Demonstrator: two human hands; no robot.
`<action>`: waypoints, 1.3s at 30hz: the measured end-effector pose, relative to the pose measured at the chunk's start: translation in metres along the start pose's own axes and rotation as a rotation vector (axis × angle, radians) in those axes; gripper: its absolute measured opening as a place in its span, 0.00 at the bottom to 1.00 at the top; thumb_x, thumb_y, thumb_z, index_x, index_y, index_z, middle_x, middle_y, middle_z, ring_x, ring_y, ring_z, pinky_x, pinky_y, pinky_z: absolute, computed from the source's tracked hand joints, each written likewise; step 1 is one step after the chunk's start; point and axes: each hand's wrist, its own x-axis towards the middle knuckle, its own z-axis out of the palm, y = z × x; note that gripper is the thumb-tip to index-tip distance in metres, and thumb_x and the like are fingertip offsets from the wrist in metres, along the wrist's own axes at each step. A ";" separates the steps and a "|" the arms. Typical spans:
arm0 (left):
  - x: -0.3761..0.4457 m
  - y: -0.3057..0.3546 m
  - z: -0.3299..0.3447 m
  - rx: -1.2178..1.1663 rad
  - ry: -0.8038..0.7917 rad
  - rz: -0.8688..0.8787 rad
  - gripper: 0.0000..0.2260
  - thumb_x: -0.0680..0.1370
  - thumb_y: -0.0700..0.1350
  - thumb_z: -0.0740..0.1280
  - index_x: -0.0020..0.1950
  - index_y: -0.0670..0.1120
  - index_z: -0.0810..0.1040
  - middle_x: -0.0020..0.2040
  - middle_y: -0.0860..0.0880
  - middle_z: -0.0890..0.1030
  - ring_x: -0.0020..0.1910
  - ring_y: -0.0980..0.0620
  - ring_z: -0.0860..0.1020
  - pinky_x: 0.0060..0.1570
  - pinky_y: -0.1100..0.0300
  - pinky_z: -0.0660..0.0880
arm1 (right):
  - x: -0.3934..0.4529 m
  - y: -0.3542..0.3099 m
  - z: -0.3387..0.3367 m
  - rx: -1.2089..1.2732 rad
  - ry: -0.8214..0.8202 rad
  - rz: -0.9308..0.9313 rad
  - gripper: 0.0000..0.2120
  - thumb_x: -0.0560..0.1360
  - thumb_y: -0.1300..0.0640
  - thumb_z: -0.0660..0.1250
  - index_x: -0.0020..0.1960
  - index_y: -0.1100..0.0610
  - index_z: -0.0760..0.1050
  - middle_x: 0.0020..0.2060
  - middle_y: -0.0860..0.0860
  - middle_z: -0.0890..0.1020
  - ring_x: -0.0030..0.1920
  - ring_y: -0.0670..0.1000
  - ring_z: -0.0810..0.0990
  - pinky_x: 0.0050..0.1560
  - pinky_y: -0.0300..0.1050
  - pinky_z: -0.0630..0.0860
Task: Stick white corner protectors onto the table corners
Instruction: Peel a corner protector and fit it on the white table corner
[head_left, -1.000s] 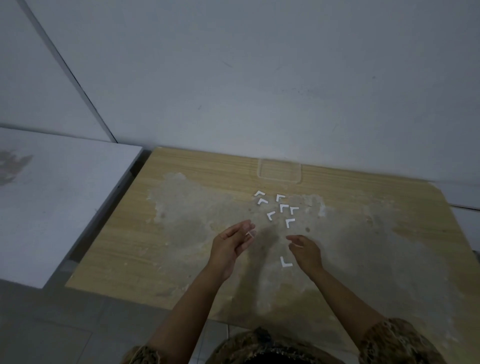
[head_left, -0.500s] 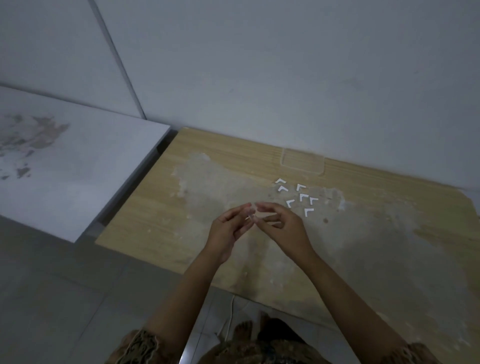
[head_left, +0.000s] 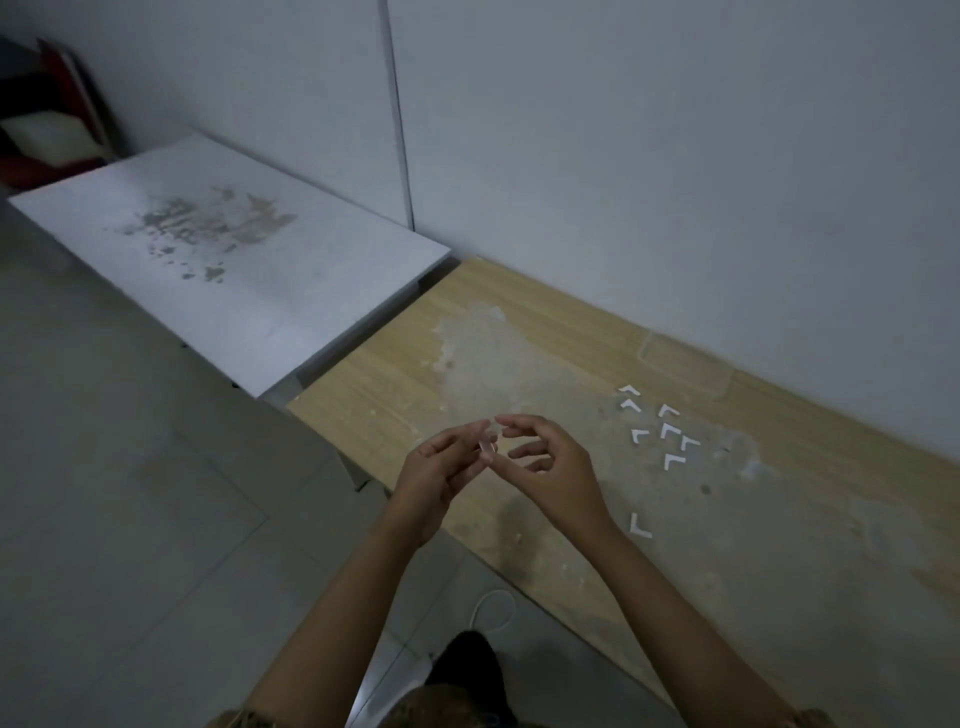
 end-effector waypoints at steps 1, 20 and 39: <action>-0.005 0.001 -0.003 -0.001 0.010 0.011 0.07 0.78 0.39 0.64 0.53 0.42 0.81 0.45 0.47 0.86 0.45 0.55 0.84 0.42 0.69 0.78 | -0.002 -0.001 0.004 0.008 -0.011 -0.005 0.17 0.69 0.48 0.75 0.57 0.44 0.78 0.49 0.43 0.82 0.45 0.43 0.81 0.44 0.45 0.81; -0.013 0.049 -0.087 -0.084 0.215 0.106 0.13 0.78 0.41 0.64 0.59 0.36 0.77 0.51 0.44 0.83 0.46 0.56 0.83 0.42 0.69 0.78 | 0.037 -0.034 0.097 -0.192 -0.165 -0.498 0.06 0.72 0.52 0.74 0.47 0.49 0.80 0.44 0.39 0.80 0.49 0.40 0.78 0.51 0.42 0.77; 0.047 0.252 -0.358 0.174 0.581 0.282 0.06 0.74 0.42 0.71 0.50 0.44 0.81 0.49 0.47 0.83 0.50 0.51 0.81 0.48 0.58 0.78 | 0.201 -0.128 0.411 0.108 -0.249 -0.313 0.04 0.73 0.53 0.72 0.48 0.49 0.80 0.42 0.38 0.82 0.44 0.41 0.81 0.43 0.32 0.77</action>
